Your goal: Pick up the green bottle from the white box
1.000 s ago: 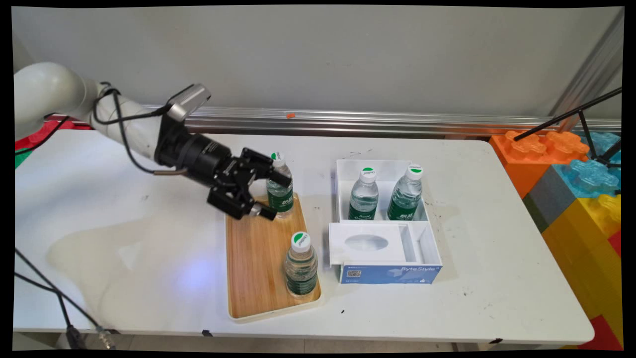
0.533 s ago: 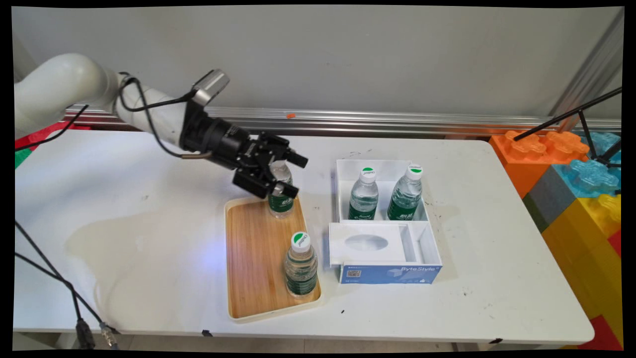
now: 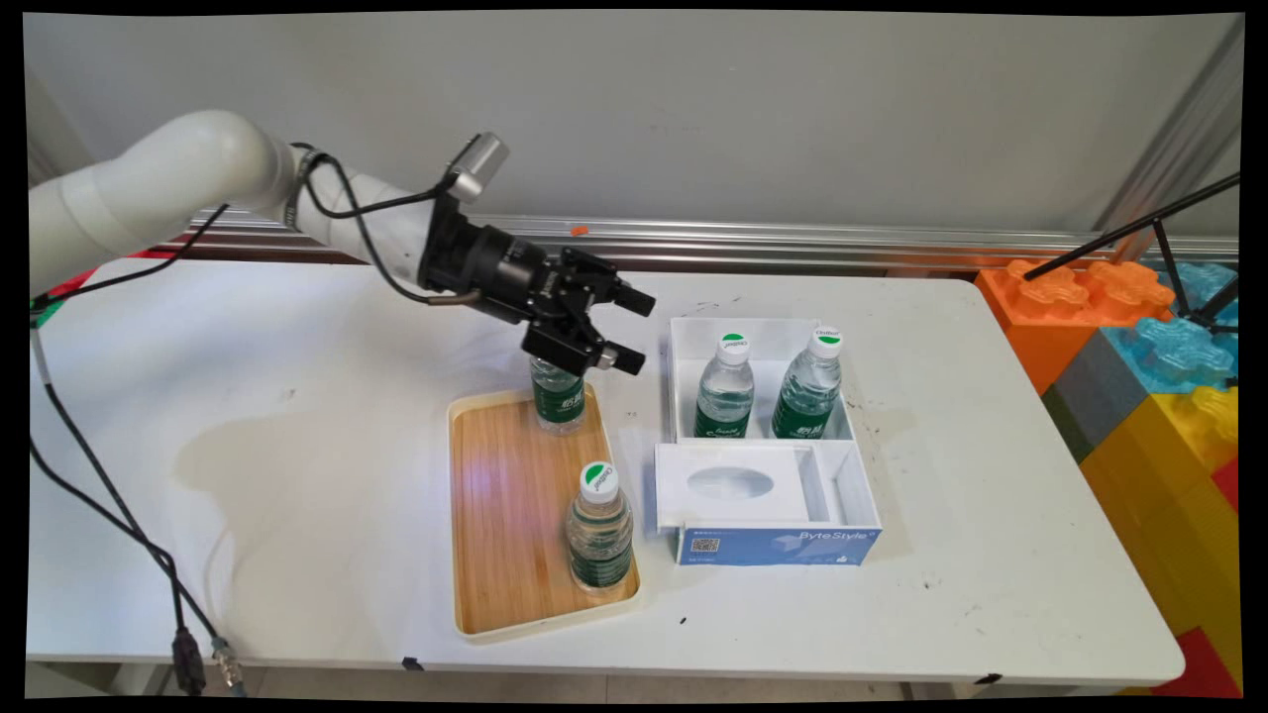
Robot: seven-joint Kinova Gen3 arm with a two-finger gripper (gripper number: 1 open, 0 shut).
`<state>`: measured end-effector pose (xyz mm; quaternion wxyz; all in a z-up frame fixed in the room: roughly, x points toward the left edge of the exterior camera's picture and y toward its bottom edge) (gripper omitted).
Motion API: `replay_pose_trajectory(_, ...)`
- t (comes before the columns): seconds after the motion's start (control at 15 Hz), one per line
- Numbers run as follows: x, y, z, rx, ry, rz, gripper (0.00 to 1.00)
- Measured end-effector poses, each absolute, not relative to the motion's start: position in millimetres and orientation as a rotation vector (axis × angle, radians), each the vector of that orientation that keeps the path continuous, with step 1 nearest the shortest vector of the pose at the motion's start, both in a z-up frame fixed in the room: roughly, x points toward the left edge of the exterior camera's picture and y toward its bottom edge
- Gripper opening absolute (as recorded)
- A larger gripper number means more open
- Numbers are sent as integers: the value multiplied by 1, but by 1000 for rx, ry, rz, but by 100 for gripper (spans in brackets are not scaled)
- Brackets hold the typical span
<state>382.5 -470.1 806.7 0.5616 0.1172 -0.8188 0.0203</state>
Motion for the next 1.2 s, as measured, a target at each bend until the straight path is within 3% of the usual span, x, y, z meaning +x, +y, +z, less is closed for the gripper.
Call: replay_pose_trajectory(1.2,326,-515,770,270,-1916,70,100)
